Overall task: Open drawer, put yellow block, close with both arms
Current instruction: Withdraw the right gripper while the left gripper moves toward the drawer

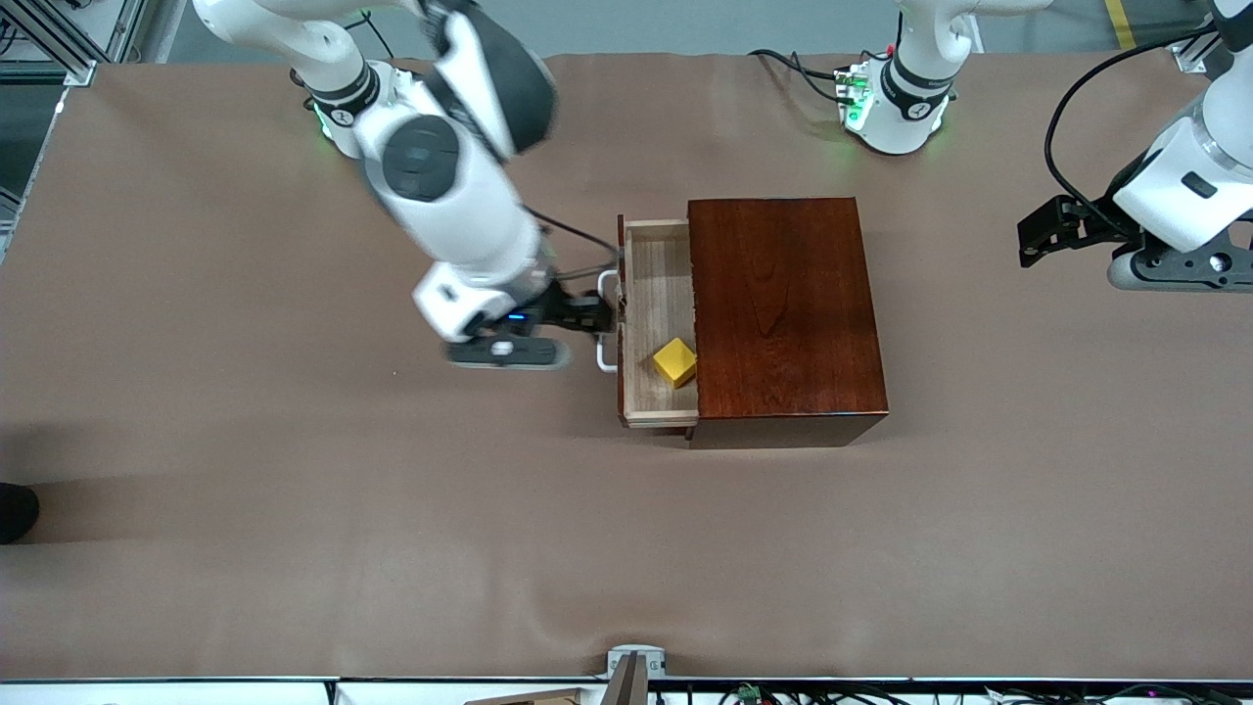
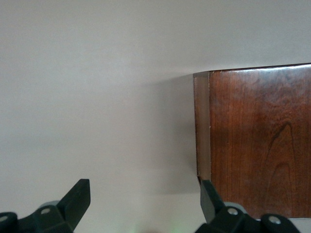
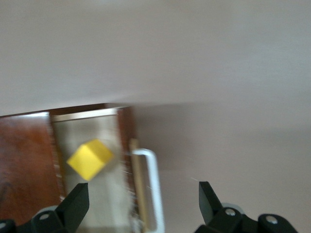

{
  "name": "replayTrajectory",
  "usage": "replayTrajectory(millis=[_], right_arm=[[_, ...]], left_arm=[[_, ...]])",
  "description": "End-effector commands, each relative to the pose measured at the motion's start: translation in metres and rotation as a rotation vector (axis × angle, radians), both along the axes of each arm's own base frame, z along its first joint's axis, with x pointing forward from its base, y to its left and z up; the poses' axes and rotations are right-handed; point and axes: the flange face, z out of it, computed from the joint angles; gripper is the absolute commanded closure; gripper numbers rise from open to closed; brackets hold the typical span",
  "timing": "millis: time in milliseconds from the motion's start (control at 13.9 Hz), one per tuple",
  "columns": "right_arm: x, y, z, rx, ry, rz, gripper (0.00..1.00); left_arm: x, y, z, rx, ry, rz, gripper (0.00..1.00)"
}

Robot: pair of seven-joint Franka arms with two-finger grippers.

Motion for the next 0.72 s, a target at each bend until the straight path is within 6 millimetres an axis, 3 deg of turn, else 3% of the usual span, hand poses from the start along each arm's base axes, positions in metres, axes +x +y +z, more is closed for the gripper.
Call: replayTrajectory(millis=[0,72,359,503,647], right_arm=[[0.014,-0.091,0.029,-0.078,0.045,-0.025,0.00],[0.017,-0.121,0.040,-0.116,0.044,-0.016,0.00],[0.027,-0.253,0.068,-0.179,0.051,0.032,0.00],[0.025,-0.323,0.069,-0.173,0.057,0.067,0.00],[0.021,-0.377,0.065,-0.167,0.066,0.066,0.00]], left_arm=[[0.001,-0.004,0.006,-0.023,-0.006,0.011,0.00],[0.006,-0.007,-0.001,-0.023,-0.005,0.017,0.00],[0.033,-0.055,-0.016,-0.068,-0.004,0.211,0.00],[0.036,-0.072,-0.021,-0.113,0.014,0.303,0.00],[0.036,-0.099,-0.031,-0.150,0.037,0.350,0.00]])
